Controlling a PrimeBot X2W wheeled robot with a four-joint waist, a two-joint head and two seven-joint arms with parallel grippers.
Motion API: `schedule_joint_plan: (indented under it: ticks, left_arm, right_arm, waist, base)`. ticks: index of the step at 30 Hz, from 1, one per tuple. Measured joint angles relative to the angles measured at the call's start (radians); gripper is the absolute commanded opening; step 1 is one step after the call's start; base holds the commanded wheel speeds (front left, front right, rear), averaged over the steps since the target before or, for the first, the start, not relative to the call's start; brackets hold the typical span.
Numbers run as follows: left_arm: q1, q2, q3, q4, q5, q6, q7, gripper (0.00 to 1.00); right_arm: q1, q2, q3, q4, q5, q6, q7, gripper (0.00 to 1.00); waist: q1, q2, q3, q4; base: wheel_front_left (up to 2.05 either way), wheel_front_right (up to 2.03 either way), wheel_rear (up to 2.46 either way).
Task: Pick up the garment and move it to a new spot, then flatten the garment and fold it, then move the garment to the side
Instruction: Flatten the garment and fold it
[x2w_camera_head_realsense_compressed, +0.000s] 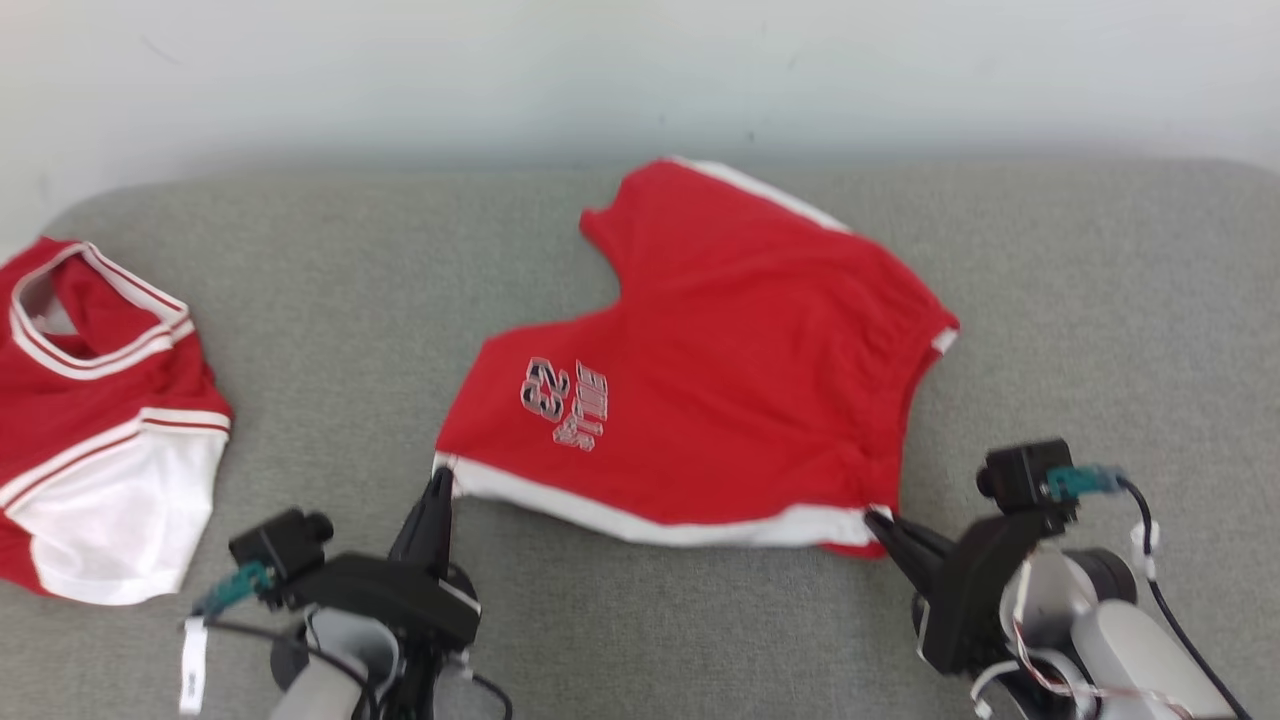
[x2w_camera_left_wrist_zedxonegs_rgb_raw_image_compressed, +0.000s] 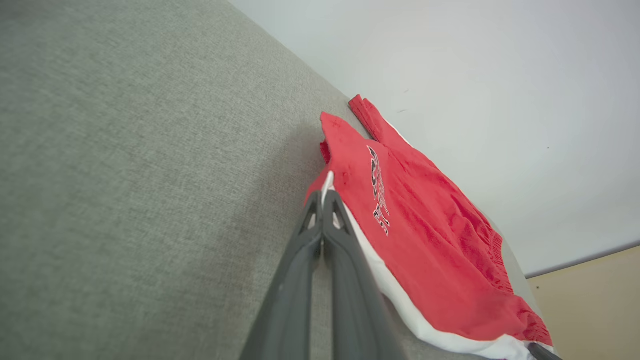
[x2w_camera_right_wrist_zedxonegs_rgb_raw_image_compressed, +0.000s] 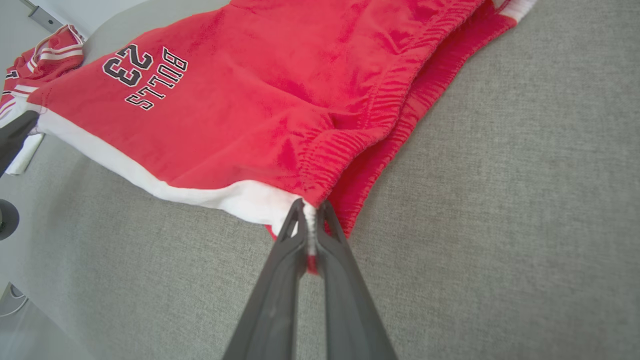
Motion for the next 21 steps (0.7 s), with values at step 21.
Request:
schedule_joint_plan:
  ticks: [21]
  left_arm:
    - [0.365,0.0,-0.021,-0.192,-0.06,-0.008,-0.019,0.0]
  right_arm:
    - [0.279,-0.118,0.025,-0.234,-0.053,-0.028,0.07,0.0]
  waist:
    - [0.0,-0.0001,-0.147,0.058]
  base:
    - [0.0,0.0,0.0]
